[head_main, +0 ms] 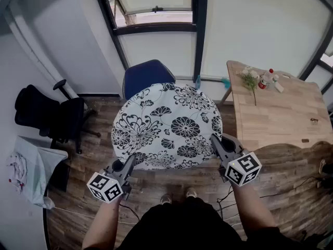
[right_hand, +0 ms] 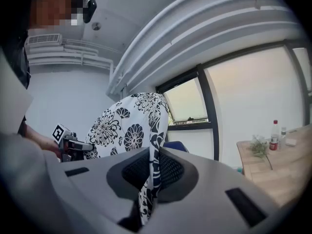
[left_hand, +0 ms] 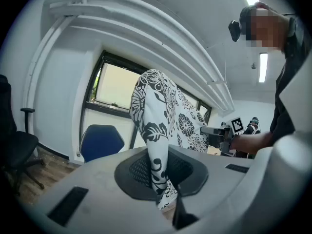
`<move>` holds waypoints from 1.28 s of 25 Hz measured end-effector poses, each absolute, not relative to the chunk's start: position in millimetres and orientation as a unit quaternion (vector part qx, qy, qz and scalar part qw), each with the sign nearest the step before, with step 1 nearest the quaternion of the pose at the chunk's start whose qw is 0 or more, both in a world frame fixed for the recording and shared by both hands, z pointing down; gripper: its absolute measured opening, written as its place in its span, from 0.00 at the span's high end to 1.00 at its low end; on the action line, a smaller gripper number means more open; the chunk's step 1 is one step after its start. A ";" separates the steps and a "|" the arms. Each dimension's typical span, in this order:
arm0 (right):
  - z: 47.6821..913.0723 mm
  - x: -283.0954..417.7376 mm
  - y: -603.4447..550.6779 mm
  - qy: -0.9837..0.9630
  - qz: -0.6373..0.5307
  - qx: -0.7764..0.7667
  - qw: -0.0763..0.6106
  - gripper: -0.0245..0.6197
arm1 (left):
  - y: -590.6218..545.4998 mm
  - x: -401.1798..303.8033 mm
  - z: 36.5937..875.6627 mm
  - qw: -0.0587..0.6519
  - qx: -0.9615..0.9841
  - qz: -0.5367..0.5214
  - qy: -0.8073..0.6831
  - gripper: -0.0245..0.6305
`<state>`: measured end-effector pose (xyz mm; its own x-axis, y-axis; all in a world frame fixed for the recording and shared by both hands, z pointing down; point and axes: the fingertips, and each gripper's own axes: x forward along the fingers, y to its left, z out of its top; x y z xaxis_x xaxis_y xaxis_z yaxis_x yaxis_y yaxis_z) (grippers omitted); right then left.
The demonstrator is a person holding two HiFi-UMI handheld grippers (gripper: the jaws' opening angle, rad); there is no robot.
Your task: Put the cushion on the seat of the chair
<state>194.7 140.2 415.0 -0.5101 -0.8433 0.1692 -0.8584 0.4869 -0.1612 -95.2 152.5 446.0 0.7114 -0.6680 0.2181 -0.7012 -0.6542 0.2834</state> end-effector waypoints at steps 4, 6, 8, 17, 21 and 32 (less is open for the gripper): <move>414.9 193.1 140.2 -0.863 0.112 0.491 0.035 0.91 | 152.2 -96.1 445.2 0.169 0.908 0.049 -0.380 0.92; 415.7 193.2 139.8 -0.864 0.112 0.490 0.035 0.91 | 152.5 -95.5 445.5 0.168 0.908 0.050 -0.380 0.92; 416.6 193.4 139.5 -0.865 0.112 0.488 0.036 0.91 | 152.9 -94.9 445.6 0.168 0.908 0.050 -0.382 0.92; 416.5 196.4 135.2 -0.878 0.130 0.460 0.018 0.91 | 156.1 -93.6 448.3 0.180 0.889 0.049 -0.418 0.92; 421.4 197.0 130.1 -0.887 0.131 0.443 0.024 0.91 | 159.2 -93.2 449.5 0.177 0.880 0.050 -0.437 0.92; 376.6 228.7 205.2 -0.875 0.167 0.449 0.066 0.91 | 235.3 -53.3 419.1 0.240 0.870 0.058 -0.427 0.92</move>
